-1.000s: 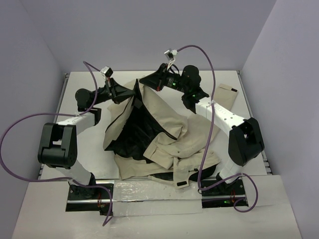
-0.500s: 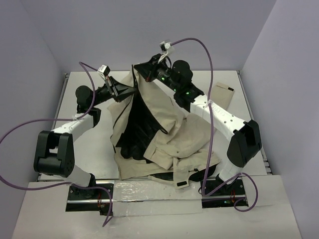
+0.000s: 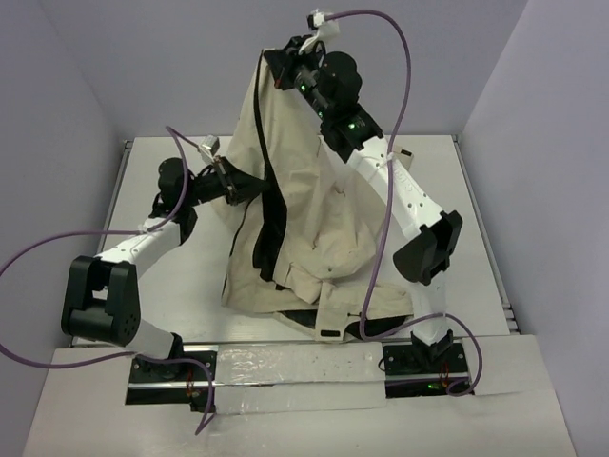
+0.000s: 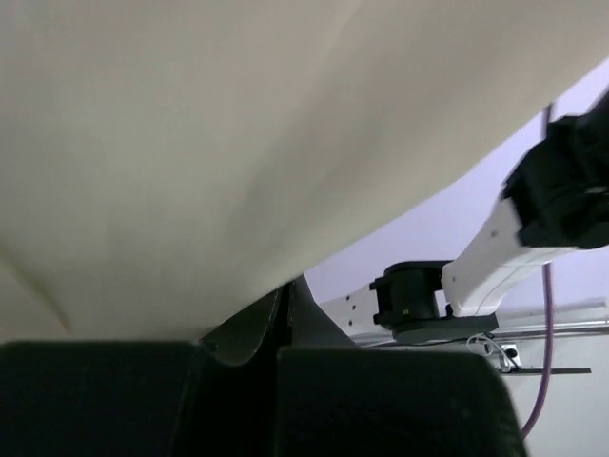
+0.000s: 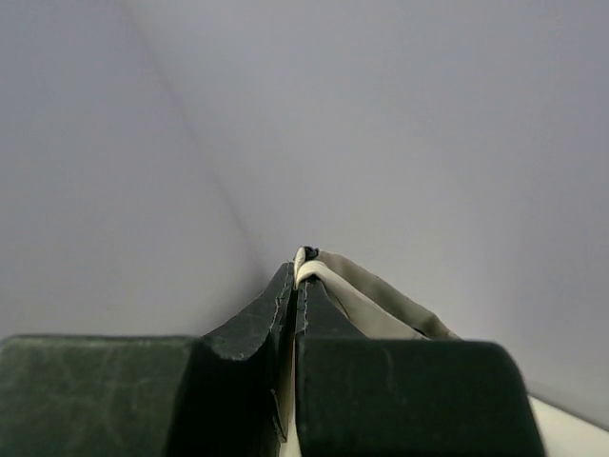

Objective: Zip up the jacket

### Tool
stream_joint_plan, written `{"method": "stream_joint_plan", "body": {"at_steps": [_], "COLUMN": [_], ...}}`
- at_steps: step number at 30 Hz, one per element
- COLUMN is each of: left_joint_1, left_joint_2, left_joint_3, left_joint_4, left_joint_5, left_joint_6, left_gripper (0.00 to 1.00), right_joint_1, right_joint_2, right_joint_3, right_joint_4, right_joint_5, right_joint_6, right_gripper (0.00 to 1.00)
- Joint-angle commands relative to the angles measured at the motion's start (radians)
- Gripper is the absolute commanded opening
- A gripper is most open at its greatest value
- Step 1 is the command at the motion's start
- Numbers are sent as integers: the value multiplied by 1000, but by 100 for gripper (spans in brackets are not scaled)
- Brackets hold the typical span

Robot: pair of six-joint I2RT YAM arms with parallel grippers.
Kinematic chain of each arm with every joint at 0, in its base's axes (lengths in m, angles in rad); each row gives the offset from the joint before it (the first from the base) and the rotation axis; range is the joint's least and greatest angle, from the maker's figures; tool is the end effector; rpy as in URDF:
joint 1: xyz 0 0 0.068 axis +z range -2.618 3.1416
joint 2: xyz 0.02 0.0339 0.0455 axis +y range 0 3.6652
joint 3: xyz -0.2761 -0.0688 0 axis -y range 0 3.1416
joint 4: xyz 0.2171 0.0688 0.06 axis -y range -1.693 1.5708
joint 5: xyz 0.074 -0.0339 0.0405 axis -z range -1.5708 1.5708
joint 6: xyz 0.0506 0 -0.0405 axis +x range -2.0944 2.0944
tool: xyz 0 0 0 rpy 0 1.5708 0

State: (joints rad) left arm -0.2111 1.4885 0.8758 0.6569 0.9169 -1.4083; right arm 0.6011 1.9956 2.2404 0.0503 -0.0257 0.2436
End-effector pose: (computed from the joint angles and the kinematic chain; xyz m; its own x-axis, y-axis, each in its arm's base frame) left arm 0.2987 -0.1051 0.3175 -0.8839 -0.4245 -0.1962 0.1887 0.0602 -0.9802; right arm 0.3696 0.2550 0.5121 0.0915 0.3551 -0.9303 -0.6262 0.7469 0.2235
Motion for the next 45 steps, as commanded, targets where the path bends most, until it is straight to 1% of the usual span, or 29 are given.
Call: {"method": "stream_joint_plan", "body": {"at_steps": [1, 3, 5, 8, 10, 13, 16, 19, 23, 27, 30, 32, 34, 36, 37, 38, 39, 42, 45], "left_joint_1": [-91, -108, -118, -145, -159, -197, -233, -234, -235, -234, -233, -228, -224, -223, -220, -220, -218, -200, -182], "left_joint_2": [-27, -32, -43, -63, -70, -87, -119, -202, -291, -390, -419, -422, -402, -346, -316, -259, -258, -121, -44], "left_joint_3": [66, 52, 15, -49, -85, -100, -106, -172, -206, -189, -135, -68, -23, 15, 42, 91, 120, 246, 350], "left_joint_4": [-390, -415, -422, -511, -551, -789, -952, -1003, -1082, -1187, -1281, -1280, -1197, -1120, -1116, -1049, -1048, -935, -925], "left_joint_5": [-1, -20, -29, -49, -57, -94, -172, -214, -249, -306, -384, -407, -418, -424, -425, -438, -446, -467, -477], "left_joint_6": [287, 300, 310, 383, 416, 578, 671, 676, 655, 655, 674, 675, 666, 658, 654, 645, 644, 637, 662], "left_gripper": [0, 0, 0, 0, 0, 0, 0, 0, 0, 0, 0, 0, 0, 0, 0, 0, 0, 0, 0], "right_joint_1": [-101, -136, -169, -211, -229, -256, -286, -314, -333, -339, -340, -339, -337, -333, -329, -324, -322, -316, -316], "right_joint_2": [67, 56, -3, -52, -69, -94, -96, -99, -97, -105, -119, -126, -134, -143, -148, -156, -156, -183, -194], "right_joint_3": [312, 308, 204, 122, 102, 62, 74, 91, 135, 159, 171, 169, 162, 133, 119, 93, 93, 26, -2], "right_joint_4": [53, 68, 122, 134, 126, 134, 130, 130, 132, 147, 158, 166, 163, 161, 160, 146, 146, 135, 126], "right_joint_5": [118, 137, 161, 186, 208, 242, 268, 276, 280, 276, 258, 231, 200, 183, 179, 173, 167, 155, 144], "right_joint_6": [14, 21, 27, 30, 19, -17, -23, -29, -47, -62, -61, -42, -22, -6, -8, -13, -18, -26, -33], "right_gripper": [0, 0, 0, 0, 0, 0, 0, 0, 0, 0, 0, 0, 0, 0, 0, 0, 0, 0, 0]}}
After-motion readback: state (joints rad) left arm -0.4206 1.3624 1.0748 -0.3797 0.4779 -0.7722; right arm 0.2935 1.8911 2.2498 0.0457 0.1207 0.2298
